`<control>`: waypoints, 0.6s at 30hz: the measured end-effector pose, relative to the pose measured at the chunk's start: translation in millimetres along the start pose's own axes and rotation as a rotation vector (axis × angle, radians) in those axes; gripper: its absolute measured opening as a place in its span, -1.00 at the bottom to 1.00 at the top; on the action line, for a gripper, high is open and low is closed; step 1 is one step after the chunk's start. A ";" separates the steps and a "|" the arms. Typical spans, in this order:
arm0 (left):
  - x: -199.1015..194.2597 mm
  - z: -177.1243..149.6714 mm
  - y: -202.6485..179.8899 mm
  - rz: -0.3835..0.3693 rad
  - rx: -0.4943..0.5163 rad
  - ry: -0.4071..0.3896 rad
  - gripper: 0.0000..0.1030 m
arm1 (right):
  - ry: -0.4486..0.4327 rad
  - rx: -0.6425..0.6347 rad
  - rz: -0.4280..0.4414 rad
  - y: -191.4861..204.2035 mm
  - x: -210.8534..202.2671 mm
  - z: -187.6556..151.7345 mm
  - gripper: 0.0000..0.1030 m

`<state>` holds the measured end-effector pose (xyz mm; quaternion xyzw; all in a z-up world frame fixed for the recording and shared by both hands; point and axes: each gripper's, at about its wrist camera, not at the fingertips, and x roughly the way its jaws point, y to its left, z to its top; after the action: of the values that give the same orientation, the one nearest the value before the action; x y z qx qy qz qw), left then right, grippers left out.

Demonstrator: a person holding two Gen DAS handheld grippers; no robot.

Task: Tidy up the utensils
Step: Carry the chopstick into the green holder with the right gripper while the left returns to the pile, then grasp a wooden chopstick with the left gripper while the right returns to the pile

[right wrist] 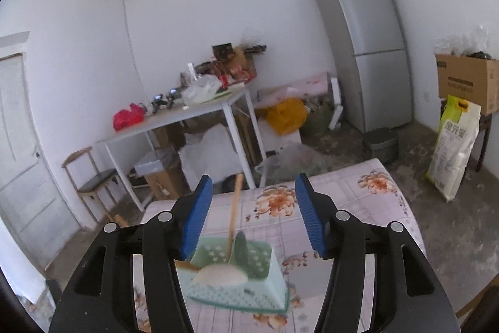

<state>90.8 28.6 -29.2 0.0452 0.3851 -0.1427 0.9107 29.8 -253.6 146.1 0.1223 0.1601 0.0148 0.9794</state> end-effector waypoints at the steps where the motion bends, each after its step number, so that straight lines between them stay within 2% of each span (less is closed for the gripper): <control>1: 1.4 0.5 -1.6 0.000 0.003 0.003 0.75 | 0.000 -0.007 0.009 2.9 -3.9 -3.2 0.03; 6: 7.0 3.9 -8.7 -0.005 0.015 0.015 0.75 | 0.044 -0.060 0.079 20.8 -25.3 -37.3 0.03; 9: 9.9 4.6 -13.8 -0.041 0.010 0.037 0.72 | 0.123 -0.026 0.126 25.3 -29.4 -73.2 0.03; 12: 12.3 1.6 -20.0 -0.082 0.003 0.064 0.47 | 0.241 0.066 0.167 24.3 -14.7 -108.3 0.03; 13: 12.6 0.1 -21.9 -0.098 0.000 0.072 0.31 | 0.293 0.114 0.169 22.9 -7.5 -126.5 0.03; 14: 12.6 -2.5 -24.8 -0.124 -0.001 0.087 0.17 | 0.319 0.143 0.174 22.0 -3.2 -135.5 0.03; 15: 12.4 -5.5 -28.6 -0.142 0.004 0.100 0.12 | 0.350 0.177 0.189 20.9 0.5 -145.2 0.03; 18: 12.4 -13.7 -39.6 -0.157 0.042 0.137 -0.12 | 0.421 0.225 0.220 22.3 14.0 -161.5 0.03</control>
<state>77.9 -9.4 -46.6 0.0436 0.4458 -0.2180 0.8671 -8.0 -193.1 -1.2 0.2411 0.3468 0.1285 0.8973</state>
